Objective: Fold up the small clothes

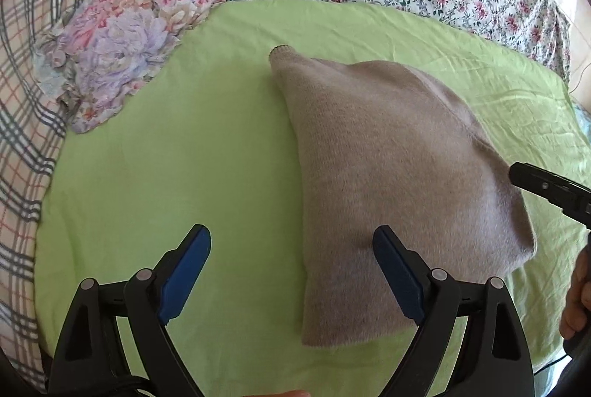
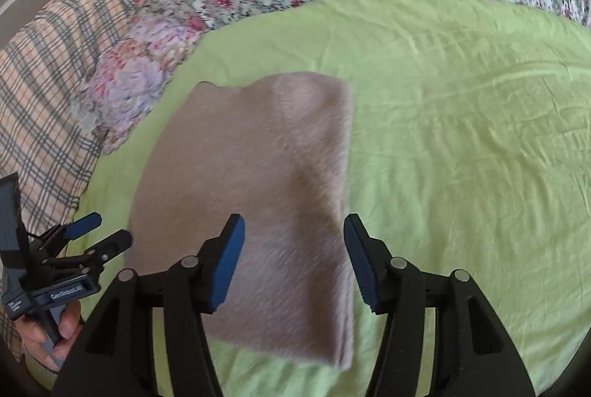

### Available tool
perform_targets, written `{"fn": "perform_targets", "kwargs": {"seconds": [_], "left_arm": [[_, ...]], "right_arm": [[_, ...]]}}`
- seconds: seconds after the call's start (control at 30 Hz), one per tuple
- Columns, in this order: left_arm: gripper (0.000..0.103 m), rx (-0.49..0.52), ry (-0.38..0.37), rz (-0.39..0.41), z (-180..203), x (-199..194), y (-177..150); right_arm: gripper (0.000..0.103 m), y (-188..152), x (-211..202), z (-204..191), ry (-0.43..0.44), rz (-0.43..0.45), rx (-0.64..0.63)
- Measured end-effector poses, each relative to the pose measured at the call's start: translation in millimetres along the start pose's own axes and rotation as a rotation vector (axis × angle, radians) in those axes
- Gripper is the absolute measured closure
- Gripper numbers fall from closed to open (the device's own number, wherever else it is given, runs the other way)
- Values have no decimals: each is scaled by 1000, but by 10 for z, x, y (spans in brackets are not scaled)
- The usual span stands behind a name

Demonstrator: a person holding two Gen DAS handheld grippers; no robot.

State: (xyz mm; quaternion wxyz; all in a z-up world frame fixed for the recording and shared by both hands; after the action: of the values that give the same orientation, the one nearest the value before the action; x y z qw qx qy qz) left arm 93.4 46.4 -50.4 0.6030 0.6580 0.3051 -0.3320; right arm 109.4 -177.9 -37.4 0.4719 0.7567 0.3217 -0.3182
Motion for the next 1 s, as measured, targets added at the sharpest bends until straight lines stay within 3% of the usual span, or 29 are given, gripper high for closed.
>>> {"fn": "perform_targets", "kwargs": {"seconds": [0.27,0.63,1.0], "left_arm": [[12,-7,-2,13,-11,-165,-55],[10,23,25,16,3,-279,-135],[10,57,41,30,16,-322,-169]], "right_arm": [[43,-151,-80,-146,19,-16,-20],[19,-355,-162,-368,36,-36,-80],[11,-460,-160,-416,31,-57,-116]]}}
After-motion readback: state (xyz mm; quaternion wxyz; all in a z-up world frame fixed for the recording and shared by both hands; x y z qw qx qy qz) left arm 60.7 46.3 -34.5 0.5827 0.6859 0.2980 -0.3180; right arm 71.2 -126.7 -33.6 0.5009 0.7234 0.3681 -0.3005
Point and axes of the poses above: each gripper's, at about its wrist camera, not at the fingertips, and x roughly the way its jaws point, z to its right, y to its top, the point moved 5 cm from there along x, roughly the way its jaws point, and after that the axes turned 1 degree about x, right-handed, at the moved point
